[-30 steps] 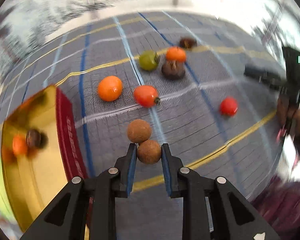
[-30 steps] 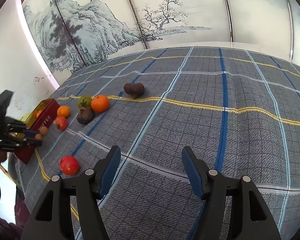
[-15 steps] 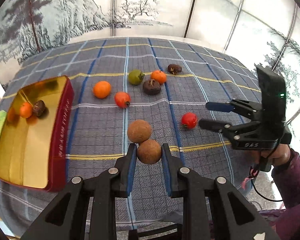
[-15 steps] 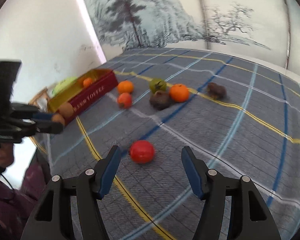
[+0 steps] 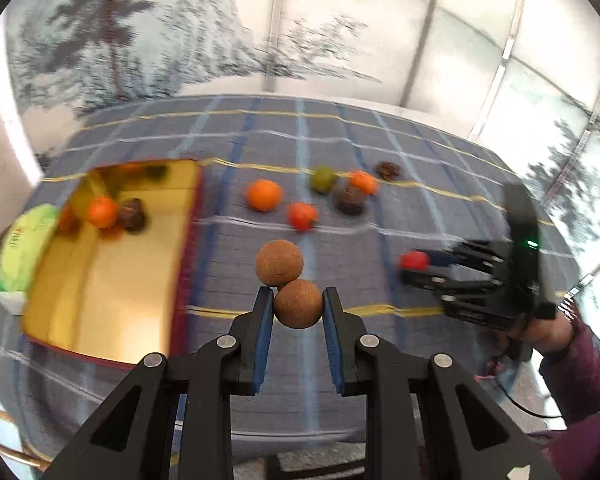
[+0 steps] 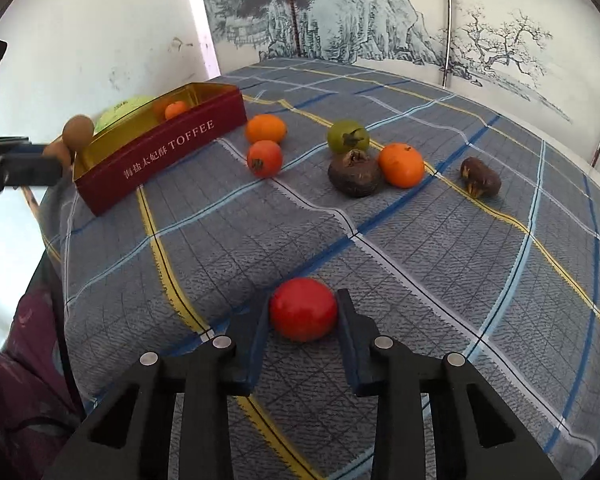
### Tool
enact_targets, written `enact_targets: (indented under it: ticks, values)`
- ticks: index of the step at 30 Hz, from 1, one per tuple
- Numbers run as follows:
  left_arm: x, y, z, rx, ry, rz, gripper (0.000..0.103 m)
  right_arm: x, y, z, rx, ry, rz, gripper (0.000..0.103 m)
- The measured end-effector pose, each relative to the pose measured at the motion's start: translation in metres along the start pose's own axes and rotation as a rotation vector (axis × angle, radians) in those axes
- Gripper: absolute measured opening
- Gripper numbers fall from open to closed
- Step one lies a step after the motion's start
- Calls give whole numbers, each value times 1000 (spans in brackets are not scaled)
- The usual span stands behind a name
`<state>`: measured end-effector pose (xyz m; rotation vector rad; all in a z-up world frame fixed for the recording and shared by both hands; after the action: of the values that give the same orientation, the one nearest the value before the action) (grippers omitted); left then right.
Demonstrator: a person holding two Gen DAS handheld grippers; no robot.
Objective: Organize fruits
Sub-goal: 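Carry the brown fruits into the tin with the left gripper while the right gripper grasps a red tomato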
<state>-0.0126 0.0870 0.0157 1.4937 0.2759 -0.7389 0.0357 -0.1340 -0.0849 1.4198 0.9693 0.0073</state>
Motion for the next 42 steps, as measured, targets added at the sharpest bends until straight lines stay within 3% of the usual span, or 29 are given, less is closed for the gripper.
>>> enact_targets:
  ticks: [7,11,15,25,32,38,42]
  values:
    - [13,7,-76,-28,175,2,22,-13,3,24,132,-4,75,33]
    - [33,5,-113,-30,242,-38,21,-15,3,25,147,5,88,33]
    - [51,5,-137,-31,272,-69,21,-16,3,25,156,8,94,33]
    - [70,22,-153,39,317,-52,21,-12,2,25,148,-5,73,33]
    - [81,38,-169,25,359,-37,23,-11,2,24,144,-10,66,33]
    - [68,46,-166,-13,368,22,49,-10,2,24,144,-10,65,33]
    - [35,38,-134,-17,332,137,66,-10,2,23,143,-14,61,33]
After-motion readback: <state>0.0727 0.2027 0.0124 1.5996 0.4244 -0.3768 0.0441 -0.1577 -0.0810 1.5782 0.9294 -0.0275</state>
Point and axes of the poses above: each gripper's, at about its wrist camera, not at the fingertips, and x roughly the way its jaws point, z to its right, y to its top, the point moved 1 cm from there along x, roughly the way its jaws point, and after that the axes turned 12 degrees about z, right-handed, at the moved point
